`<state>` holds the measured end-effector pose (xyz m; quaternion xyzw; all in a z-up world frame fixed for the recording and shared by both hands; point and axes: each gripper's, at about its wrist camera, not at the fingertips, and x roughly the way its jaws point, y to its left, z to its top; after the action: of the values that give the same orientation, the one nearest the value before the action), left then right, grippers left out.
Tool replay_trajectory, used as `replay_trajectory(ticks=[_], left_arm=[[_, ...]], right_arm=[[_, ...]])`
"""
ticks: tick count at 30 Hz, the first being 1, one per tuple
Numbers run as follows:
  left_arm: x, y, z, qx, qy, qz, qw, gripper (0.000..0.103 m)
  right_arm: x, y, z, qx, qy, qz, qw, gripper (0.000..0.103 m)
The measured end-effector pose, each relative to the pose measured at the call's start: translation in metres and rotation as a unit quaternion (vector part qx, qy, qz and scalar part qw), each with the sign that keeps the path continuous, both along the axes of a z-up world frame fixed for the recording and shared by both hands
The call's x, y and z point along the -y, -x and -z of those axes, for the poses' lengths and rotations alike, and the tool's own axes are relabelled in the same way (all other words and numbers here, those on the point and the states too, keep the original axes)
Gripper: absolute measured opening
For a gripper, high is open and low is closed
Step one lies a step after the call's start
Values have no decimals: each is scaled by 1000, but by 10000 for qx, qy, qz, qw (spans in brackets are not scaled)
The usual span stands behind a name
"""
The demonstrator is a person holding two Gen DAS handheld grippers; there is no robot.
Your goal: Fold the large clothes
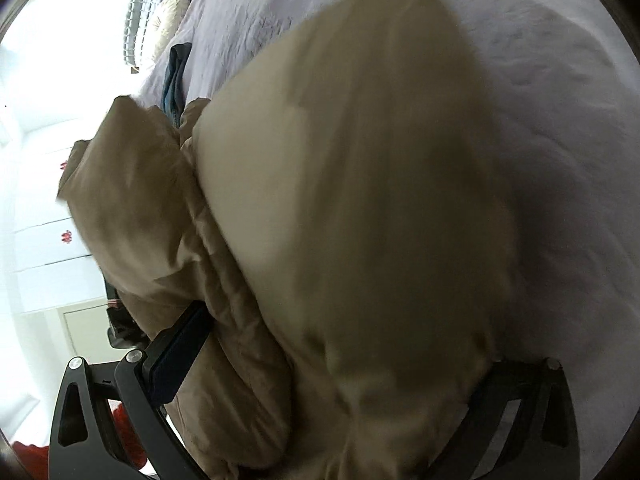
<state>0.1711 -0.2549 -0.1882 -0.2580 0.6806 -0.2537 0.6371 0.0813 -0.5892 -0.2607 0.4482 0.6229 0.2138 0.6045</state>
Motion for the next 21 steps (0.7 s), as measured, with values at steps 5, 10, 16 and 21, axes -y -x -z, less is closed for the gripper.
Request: replay_trajectory(ticks=[5, 10, 16, 21], left_arm=[[18, 3, -2, 39, -80, -52, 9999, 103], [38, 12, -27, 503, -217, 152, 9984, 100], [31, 4, -59, 800, 200, 208, 9964, 96], [9, -21, -90, 1187, 305, 213, 9922, 96]], right_arm=[[-6, -7, 8, -171, -81, 64, 9998, 102], [-7, -4, -7, -27, -284, 319, 9991, 61], [-28, -13, -46, 412, -169, 356, 9984, 53], [-67, -42, -76, 826, -255, 501, 9950, 53]])
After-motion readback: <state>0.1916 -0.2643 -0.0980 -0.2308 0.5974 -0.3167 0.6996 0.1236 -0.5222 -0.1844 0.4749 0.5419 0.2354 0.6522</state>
